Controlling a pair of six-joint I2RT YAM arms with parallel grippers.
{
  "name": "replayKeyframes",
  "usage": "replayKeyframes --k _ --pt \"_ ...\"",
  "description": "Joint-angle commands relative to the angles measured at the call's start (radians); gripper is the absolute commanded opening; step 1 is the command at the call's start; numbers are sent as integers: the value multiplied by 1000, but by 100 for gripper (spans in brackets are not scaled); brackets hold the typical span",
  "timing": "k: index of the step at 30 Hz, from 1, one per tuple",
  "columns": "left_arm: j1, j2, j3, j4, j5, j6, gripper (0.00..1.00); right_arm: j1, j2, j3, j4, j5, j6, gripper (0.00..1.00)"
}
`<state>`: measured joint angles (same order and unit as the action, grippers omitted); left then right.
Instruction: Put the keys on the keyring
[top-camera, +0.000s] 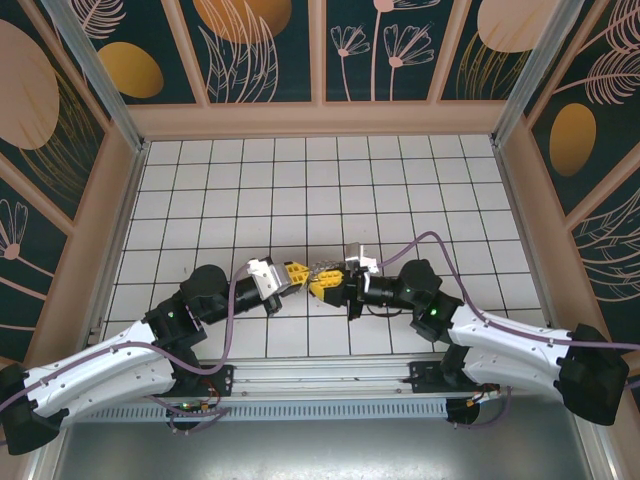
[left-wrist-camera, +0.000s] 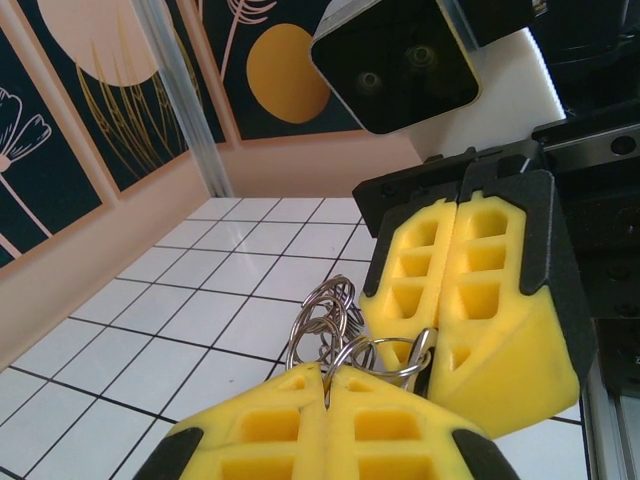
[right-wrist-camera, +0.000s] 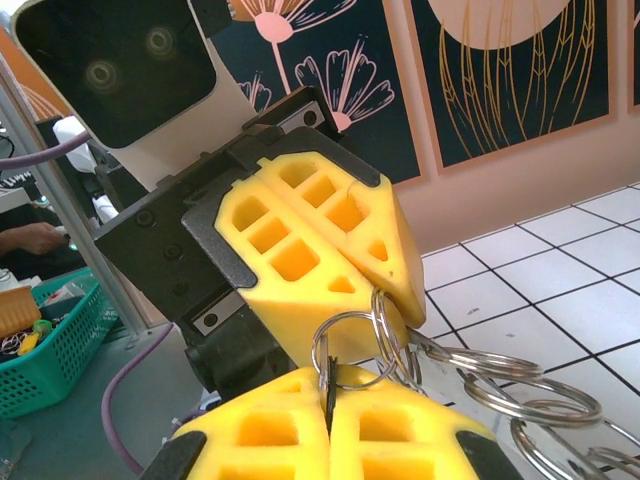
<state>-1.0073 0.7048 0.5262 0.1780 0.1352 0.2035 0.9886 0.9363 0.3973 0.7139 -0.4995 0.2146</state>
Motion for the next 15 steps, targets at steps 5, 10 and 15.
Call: replayKeyframes --k 5,10,15 --pt "-5 -13 -8 30 -95 -29 0 -16 -117 55 -196 8 -83 0" --pt "-4 -4 -22 48 -78 -45 0 -62 -138 126 -361 7 -127 0" --pt "-4 4 -30 46 -46 -74 3 -117 -98 213 -464 -40 -157 0"
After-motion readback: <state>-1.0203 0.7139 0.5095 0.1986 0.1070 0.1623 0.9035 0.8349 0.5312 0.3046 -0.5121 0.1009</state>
